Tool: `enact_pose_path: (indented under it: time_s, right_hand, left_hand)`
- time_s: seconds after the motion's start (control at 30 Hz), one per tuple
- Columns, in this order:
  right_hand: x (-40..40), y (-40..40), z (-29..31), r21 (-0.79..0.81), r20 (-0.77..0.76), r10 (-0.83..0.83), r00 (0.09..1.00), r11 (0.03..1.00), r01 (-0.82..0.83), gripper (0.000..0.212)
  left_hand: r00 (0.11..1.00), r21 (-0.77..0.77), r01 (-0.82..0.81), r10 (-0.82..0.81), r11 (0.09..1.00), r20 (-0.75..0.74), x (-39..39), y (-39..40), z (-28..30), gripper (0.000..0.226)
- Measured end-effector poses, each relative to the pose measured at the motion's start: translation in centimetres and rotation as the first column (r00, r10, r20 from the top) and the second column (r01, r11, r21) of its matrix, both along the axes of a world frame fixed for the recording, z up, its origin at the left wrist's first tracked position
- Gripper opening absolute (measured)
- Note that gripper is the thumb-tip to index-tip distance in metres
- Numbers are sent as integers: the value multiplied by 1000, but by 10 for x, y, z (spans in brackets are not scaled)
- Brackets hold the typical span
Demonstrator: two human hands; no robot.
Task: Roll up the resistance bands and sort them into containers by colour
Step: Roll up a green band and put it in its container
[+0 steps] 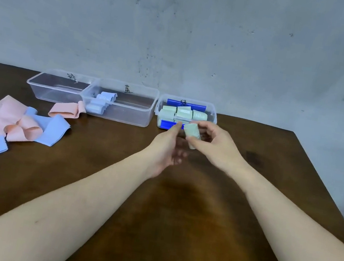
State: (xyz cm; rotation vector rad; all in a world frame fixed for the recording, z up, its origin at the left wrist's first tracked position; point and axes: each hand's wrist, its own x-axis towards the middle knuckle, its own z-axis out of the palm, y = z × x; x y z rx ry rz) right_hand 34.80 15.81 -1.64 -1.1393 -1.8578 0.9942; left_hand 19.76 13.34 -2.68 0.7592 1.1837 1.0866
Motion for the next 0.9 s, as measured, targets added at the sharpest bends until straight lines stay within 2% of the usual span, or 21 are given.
enact_pose_path:
  time_s: [0.07,0.17,0.27,0.4,0.53,0.6,0.7,0.77,0.9]
  right_hand:
    - [9,25,9,4,67,37,997,999,-37,30]
    - [22,65,17,-10,104,107,989,994,-106,31]
    - [29,99,23,-9,111,158,981,987,-158,34]
    - [28,137,31,-66,161,193,968,981,-185,31]
    - [20,165,35,-7,393,185,901,980,-199,26]
    - [18,178,35,10,500,168,849,980,-200,29]
    - [19,197,32,-22,626,161,763,982,-189,32]
    - [19,210,28,-50,692,169,702,981,-187,32]
    - [15,228,23,-108,789,213,576,971,-211,27]
  left_hand:
    - [992,123,-57,70,991,-107,-3,21,10,34]
    - [963,268,38,36,963,-267,-2,45,29,29]
    - [911,287,65,61,956,-408,7,69,41,29]
    - [890,284,-8,136,959,-434,10,102,39,28]
    - [838,288,13,147,958,-526,7,128,30,24]
    - [731,277,94,122,956,-671,2,140,28,24]
    - [443,266,232,142,936,-885,-8,154,27,18]
    - [295,250,349,147,903,-944,-16,166,25,19]
    - [73,89,487,61,869,-995,-28,187,22,23]
